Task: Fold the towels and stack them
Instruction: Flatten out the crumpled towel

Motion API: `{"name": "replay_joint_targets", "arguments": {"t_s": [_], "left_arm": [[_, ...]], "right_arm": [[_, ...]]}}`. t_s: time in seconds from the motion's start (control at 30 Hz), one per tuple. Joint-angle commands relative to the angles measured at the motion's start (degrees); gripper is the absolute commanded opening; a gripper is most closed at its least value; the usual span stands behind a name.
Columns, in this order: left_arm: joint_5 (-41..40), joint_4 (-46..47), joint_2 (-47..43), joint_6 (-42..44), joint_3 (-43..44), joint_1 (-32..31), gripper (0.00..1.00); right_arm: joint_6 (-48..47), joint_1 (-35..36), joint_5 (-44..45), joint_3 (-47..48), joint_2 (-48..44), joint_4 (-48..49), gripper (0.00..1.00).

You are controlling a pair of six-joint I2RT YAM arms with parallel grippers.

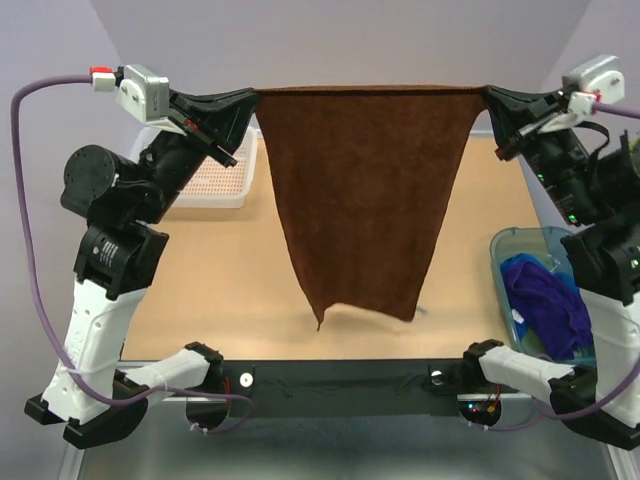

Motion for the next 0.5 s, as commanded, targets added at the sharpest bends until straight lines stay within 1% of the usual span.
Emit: {"name": "replay_joint_targets", "arguments": {"t_s": [0.0, 0.07, 0.1, 0.13, 0.17, 0.23, 0.27, 0.3, 0.33, 0.37, 0.4, 0.43, 0.47], "left_arm": [[-14.20, 4.10, 2.14, -0.40, -2.64, 1.58, 0.00], [-17.18, 4.10, 5.38, -1.02, -5.01, 1.75, 0.00], [-19.55, 4.10, 6.71, -1.19, -7.64, 1.67, 0.00], [-20.88, 4.10, 8.12, -0.85, -8.97, 1.75, 0.00], [-22.89, 4.88, 11.35, -0.58, -11.07, 2.10, 0.00], [-24.05, 5.94, 15.23, 0.21, -11.88, 2.80, 0.00], [-24.32, 6.64, 17.43, 0.82, -11.62, 3.24, 0.00], [-24.32, 6.82, 22.15, 0.91, -10.31, 4.21, 0.00], [-24.32, 6.91, 24.63, 0.91, -9.17, 4.74, 0.00], [-24.06, 7.09, 29.27, 1.09, -6.37, 5.61, 0.00], [-24.06, 7.35, 31.57, 1.18, -4.87, 5.97, 0.00], [-23.88, 7.52, 33.86, 1.26, -3.28, 6.41, 0.00], [-23.71, 7.61, 38.15, 1.44, 0.21, 7.02, 0.00]], "right_arm": [[-3.54, -1.51, 15.98, -0.56, 4.85, 0.44, 0.00], [-4.50, -1.51, 19.49, -2.22, 8.09, 0.79, 0.00], [-4.95, -1.51, 20.64, -5.02, 9.07, 1.49, 0.00], [-5.47, -1.51, 22.04, -6.87, 10.39, 2.89, 0.00], [-6.70, -1.60, 24.32, -10.46, 12.66, 6.21, 0.00], [-7.41, -1.95, 25.74, -12.60, 15.84, 9.66, 0.00], [-7.50, -2.39, 25.23, -13.04, 17.42, 12.02, 0.00], [-7.15, -3.87, 24.70, -13.13, 21.09, 13.18, 0.01], [-6.80, -4.58, 24.09, -12.87, 22.86, 14.41, 0.01], [-6.36, -5.98, 22.95, -12.61, 24.97, 16.68, 0.00], [-6.27, -6.61, 22.24, -12.17, 26.73, 17.84, 0.01], [-6.01, -7.22, 21.97, -10.69, 30.58, 18.81, 0.00], [-5.83, -8.45, 21.71, -9.80, 32.44, 20.29, 0.00]]}}
